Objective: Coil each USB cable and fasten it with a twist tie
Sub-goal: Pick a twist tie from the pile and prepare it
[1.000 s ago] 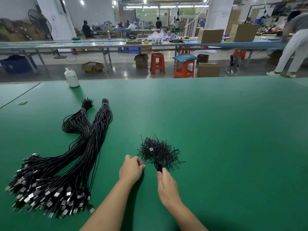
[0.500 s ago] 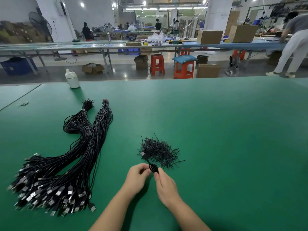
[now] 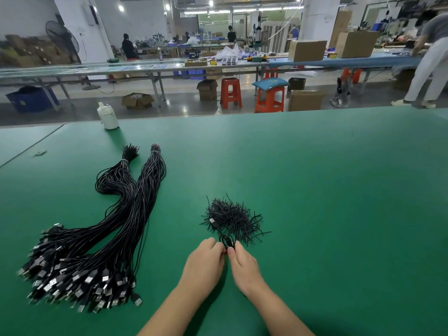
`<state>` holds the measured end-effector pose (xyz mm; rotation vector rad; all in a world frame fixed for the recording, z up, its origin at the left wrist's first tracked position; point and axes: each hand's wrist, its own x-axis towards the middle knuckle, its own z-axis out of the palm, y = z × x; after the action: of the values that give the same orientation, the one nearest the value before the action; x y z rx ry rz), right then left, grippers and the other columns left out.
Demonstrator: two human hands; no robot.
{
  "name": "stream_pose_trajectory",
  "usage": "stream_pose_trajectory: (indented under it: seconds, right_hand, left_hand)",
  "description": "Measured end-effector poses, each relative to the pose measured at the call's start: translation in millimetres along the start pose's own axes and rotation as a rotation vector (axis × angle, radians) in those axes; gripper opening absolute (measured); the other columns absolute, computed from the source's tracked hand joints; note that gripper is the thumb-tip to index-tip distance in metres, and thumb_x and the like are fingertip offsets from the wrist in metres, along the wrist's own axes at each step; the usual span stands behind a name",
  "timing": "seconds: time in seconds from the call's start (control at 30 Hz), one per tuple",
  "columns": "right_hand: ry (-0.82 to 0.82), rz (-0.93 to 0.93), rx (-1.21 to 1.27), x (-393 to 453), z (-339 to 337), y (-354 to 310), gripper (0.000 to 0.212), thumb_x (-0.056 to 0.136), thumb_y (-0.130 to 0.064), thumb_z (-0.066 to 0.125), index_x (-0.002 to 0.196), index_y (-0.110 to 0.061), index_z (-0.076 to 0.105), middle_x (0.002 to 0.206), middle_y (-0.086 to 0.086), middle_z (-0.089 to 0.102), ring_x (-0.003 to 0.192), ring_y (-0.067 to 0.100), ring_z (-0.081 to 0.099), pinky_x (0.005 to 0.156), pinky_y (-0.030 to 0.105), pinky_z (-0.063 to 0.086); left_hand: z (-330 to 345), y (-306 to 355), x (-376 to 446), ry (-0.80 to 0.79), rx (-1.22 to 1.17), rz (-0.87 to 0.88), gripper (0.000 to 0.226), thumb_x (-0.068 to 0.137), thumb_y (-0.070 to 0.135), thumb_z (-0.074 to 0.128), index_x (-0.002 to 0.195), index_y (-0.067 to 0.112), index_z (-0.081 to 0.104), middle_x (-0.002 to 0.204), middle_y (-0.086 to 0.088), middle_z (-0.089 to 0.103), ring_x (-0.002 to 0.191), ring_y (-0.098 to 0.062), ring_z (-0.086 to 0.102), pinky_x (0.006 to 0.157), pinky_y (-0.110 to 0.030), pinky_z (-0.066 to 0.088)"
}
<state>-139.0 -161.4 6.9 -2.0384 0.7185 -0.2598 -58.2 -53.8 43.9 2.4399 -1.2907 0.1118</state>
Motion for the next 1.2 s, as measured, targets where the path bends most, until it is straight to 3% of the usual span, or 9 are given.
stream_pose_trajectory:
  seconds: [0.07, 0.17, 0.33, 0.5, 0.6, 0.73, 0.83, 0.97, 1.2]
  right_hand:
    - [-0.007, 0.021, 0.043, 1.3, 0.0, 0.9, 0.031, 0.104, -0.039, 0.035, 0.076, -0.025, 0.035, 0.075, -0.004, 0.056, 0.076, 0.024, 0.054, 0.074, 0.043, 0.044]
    - [-0.055, 0.062, 0.152, 4.4, -1.8, 0.2, 0.024, 0.104, -0.035, 0.037, 0.083, -0.031, 0.048, 0.079, -0.009, 0.055, 0.078, 0.021, 0.049, 0.077, 0.038, 0.042]
    - [-0.094, 0.107, 0.246, 5.6, -5.8, -4.5, 0.031, 0.104, -0.03, 0.036, 0.076, -0.032, 0.048, 0.069, -0.014, 0.045, 0.066, 0.008, 0.04, 0.072, 0.035, 0.034]
    - [-0.122, 0.11, 0.234, 4.1, -12.9, -7.9, 0.035, 0.104, -0.027, 0.033, 0.072, -0.024, 0.046, 0.061, -0.007, 0.045, 0.061, 0.016, 0.039, 0.065, 0.034, 0.032]
    - [-0.139, 0.105, 0.247, 2.5, -16.3, -9.3, 0.033, 0.103, -0.025, 0.034, 0.076, -0.023, 0.053, 0.055, -0.009, 0.044, 0.056, 0.012, 0.038, 0.059, 0.032, 0.03]
    - [-0.171, 0.093, 0.248, -1.3, -17.7, -9.8, 0.03, 0.102, -0.023, 0.035, 0.075, -0.019, 0.047, 0.06, -0.008, 0.042, 0.063, 0.017, 0.037, 0.065, 0.038, 0.03]
    - [-0.21, 0.03, 0.151, -4.3, -19.2, -11.8, 0.026, 0.099, -0.026, 0.036, 0.074, -0.022, 0.039, 0.071, -0.002, 0.044, 0.075, 0.022, 0.038, 0.071, 0.04, 0.029]
    - [-0.225, -0.118, -0.125, -8.9, -17.3, -10.1, 0.03, 0.101, -0.043, 0.033, 0.079, -0.024, 0.033, 0.077, -0.001, 0.048, 0.075, 0.023, 0.044, 0.068, 0.039, 0.033]
    - [-0.162, -0.231, -0.272, -8.2, -8.9, 1.0, 0.033, 0.097, -0.058, 0.021, 0.078, -0.032, 0.029, 0.073, -0.011, 0.042, 0.071, 0.021, 0.045, 0.064, 0.039, 0.035]
  left_hand:
    - [-3.2, 1.7, -2.6, 0.142, 0.149, 0.239, 0.008, 0.075, 0.009, 0.066, 0.076, 0.016, 0.061, 0.082, 0.001, 0.057, 0.076, -0.021, 0.054, 0.064, -0.028, 0.045]
    - [-10.6, 1.0, 0.6, 0.23, 0.222, 0.417, 0.024, 0.077, 0.008, 0.045, 0.083, 0.012, 0.068, 0.107, -0.008, 0.068, 0.107, -0.026, 0.063, 0.089, -0.036, 0.053]
    - [-16.3, -0.8, 4.2, 0.12, 0.322, 0.524, 0.04, 0.075, 0.01, 0.036, 0.091, 0.015, 0.072, 0.129, -0.007, 0.065, 0.129, -0.024, 0.055, 0.109, -0.039, 0.043]
    - [-20.7, -0.8, 7.7, 0.063, 0.33, 0.534, 0.032, 0.07, 0.01, 0.052, 0.094, 0.017, 0.073, 0.121, -0.001, 0.07, 0.126, -0.019, 0.058, 0.11, -0.041, 0.042]
    - [-27.2, 2.4, 10.3, -0.001, 0.295, 0.487, 0.034, 0.057, 0.012, 0.072, 0.09, 0.02, 0.071, 0.105, 0.005, 0.074, 0.111, -0.015, 0.066, 0.102, -0.04, 0.049]
    - [-31.9, 5.2, 9.1, -0.042, 0.197, 0.361, 0.016, 0.072, 0.013, 0.059, 0.083, 0.024, 0.059, 0.083, 0.011, 0.065, 0.084, -0.014, 0.062, 0.096, -0.03, 0.048]
    - [-31.4, 2.2, 7.4, -0.093, -0.005, 0.126, 0.011, 0.09, 0.021, 0.048, 0.086, 0.028, 0.057, 0.082, 0.013, 0.064, 0.082, -0.014, 0.057, 0.088, -0.027, 0.044]
    - [-32.7, -0.7, 6.7, -0.154, -0.212, -0.201, 0.011, 0.088, 0.031, 0.059, 0.078, 0.032, 0.057, 0.076, 0.014, 0.066, 0.077, -0.009, 0.06, 0.073, -0.029, 0.05]
    - [-29.1, -5.4, 11.9, -0.242, -0.284, -0.347, 0.013, 0.087, 0.03, 0.063, 0.074, 0.031, 0.063, 0.078, 0.012, 0.068, 0.081, -0.007, 0.062, 0.078, -0.029, 0.053]
